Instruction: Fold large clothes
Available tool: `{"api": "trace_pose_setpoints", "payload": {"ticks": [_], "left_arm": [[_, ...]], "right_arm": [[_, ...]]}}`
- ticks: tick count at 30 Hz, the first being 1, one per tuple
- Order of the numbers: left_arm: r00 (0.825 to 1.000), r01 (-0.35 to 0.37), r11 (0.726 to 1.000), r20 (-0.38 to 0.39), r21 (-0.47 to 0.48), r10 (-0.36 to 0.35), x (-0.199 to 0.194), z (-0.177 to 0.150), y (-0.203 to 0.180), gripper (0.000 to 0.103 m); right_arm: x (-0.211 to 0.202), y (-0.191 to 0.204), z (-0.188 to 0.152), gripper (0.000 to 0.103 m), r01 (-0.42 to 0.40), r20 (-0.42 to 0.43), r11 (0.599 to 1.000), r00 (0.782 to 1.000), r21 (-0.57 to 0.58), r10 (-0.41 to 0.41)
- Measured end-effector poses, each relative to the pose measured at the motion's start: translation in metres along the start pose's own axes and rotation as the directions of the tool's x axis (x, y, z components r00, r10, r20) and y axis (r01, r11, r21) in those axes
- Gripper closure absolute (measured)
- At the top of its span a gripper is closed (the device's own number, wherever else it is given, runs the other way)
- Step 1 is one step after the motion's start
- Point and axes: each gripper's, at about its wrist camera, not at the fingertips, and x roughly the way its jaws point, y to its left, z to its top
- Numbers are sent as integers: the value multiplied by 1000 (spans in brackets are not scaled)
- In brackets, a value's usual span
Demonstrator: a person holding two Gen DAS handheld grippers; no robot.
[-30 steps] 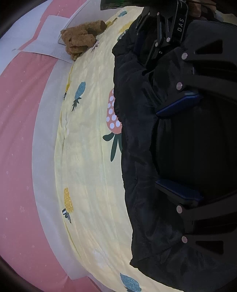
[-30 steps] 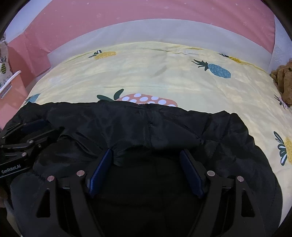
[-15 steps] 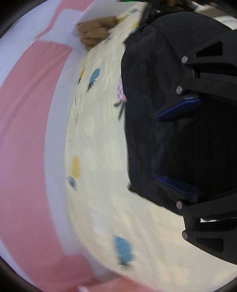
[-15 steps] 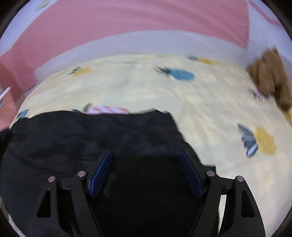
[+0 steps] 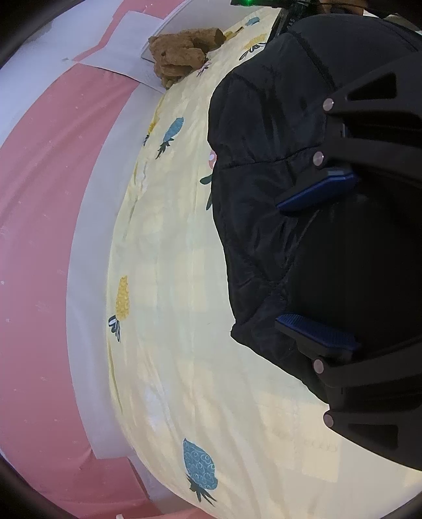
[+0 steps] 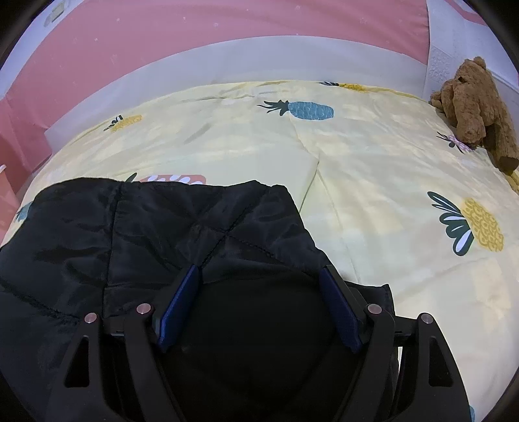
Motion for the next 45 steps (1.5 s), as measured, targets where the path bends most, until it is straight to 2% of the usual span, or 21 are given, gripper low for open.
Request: {"api": "trace_pose_setpoints", "payload": {"ticks": [2,6,8,9,10,12,15,20,23,26,28,31,33,40,43,45], "left_arm": [[1000,-24,1000,-15,5,24,-12,7,-3,38],[997,21,1000,76,-14,-20,-64,8,-1,38],[993,28,1000,113,-5,-27,-84,-2,4,38],[993,29,1000,112,-10,-28,-86,-7,7,38],[995,34,999,95,-19,-32,-83,-16,12,38],[999,21,999,44,-29,-20,-65,-28,16,43],[998,33,999,63,-39,-31,-54,-36,18,43],[999,-8,1000,50,-21,9,-48,-33,10,42],[999,-21,999,46,-32,23,-68,-32,8,44],[998,-9,1000,70,-26,11,-97,-39,5,45],[998,-3,1000,69,-14,4,-108,-49,2,45],[1000,-14,1000,27,-22,15,-98,-67,6,46],[1000,7,998,6,-70,-7,-86,-75,13,46],[1000,-1,996,5,-90,1,-72,-79,15,46],[1000,-25,996,-5,-84,25,-83,-74,11,48],[1000,-10,997,20,-72,11,-101,-66,8,49]], "right_arm": [[-17,-2,5,27,-4,-3,1000,1000,10,4],[-76,-7,3,27,-34,91,999,995,-23,36],[-91,-10,-8,35,-51,98,998,994,-45,56],[-92,-11,-17,44,-53,81,997,995,-55,57],[-88,-12,-24,51,-47,60,997,997,-58,51],[-71,-16,-40,56,-43,19,997,999,-65,44],[-58,-17,-47,56,-22,17,997,1000,-75,23],[-52,-18,-45,56,-12,-4,998,1000,-64,12],[-77,-18,-39,56,8,19,999,1000,-51,-7],[-106,-15,-41,56,-18,68,998,997,-62,23],[-113,-13,-49,56,-23,62,997,998,-79,28],[-95,-19,-62,56,9,2,997,1000,-82,-9],[-81,-29,-67,56,2,-34,999,999,-41,-3],[-68,-39,-70,51,-9,-55,1000,998,-2,9],[-82,-39,-65,51,-7,-37,1000,999,18,8],[-103,-37,-59,51,-1,20,1000,1000,2,1]]}}
